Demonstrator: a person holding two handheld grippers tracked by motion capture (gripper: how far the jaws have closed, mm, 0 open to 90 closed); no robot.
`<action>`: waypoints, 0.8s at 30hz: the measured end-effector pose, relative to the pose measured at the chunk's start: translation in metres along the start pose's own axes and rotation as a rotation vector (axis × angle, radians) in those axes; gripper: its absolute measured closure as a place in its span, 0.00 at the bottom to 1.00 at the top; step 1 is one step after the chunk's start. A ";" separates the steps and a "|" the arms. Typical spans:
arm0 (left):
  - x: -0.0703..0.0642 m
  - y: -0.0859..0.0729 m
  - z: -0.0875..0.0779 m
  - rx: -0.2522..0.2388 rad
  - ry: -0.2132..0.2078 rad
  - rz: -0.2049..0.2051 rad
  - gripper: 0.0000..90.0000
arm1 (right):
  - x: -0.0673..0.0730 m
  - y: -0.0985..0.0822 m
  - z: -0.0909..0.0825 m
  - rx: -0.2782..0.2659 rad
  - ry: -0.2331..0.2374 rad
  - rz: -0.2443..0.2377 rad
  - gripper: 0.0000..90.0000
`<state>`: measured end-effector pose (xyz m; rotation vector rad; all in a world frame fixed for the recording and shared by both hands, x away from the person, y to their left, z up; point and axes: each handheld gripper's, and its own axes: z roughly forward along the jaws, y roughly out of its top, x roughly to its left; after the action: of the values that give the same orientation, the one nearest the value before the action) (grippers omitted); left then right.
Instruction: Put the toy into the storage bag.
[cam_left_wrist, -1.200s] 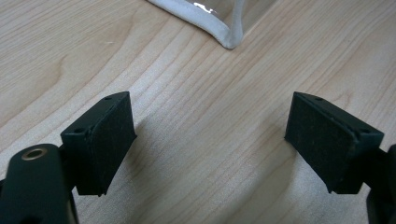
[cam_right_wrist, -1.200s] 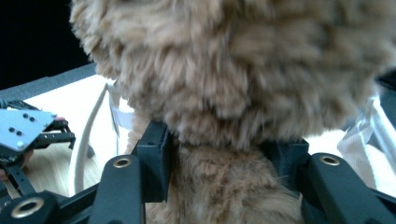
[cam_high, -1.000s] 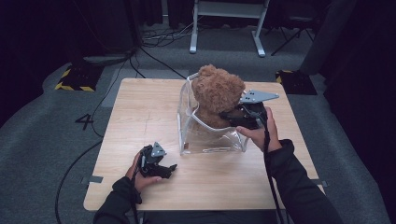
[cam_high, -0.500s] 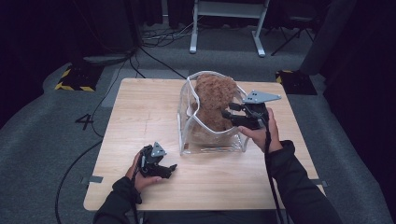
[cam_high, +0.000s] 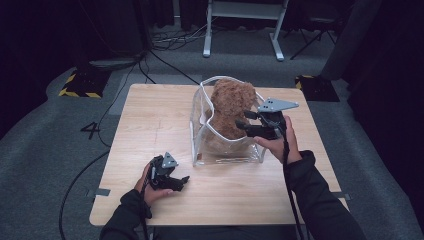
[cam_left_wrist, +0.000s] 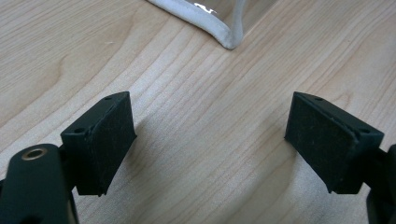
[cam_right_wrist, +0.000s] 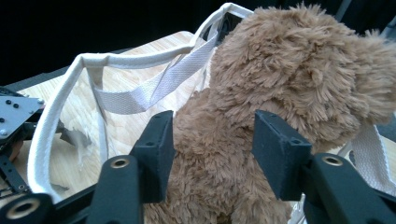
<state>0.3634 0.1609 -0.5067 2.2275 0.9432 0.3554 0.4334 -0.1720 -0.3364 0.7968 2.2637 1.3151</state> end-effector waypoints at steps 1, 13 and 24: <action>0.000 0.000 0.000 0.000 0.000 0.000 0.18 | 0.000 0.000 0.000 0.001 0.006 -0.005 0.52; 0.000 0.000 0.000 0.000 0.001 0.000 0.18 | 0.001 0.001 -0.005 0.018 0.013 -0.071 0.33; 0.000 0.000 0.000 0.000 0.000 0.000 0.18 | -0.004 0.003 -0.023 0.015 -0.018 -0.102 0.28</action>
<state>0.3634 0.1609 -0.5067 2.2272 0.9432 0.3557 0.4237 -0.1883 -0.3226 0.6865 2.2712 1.2410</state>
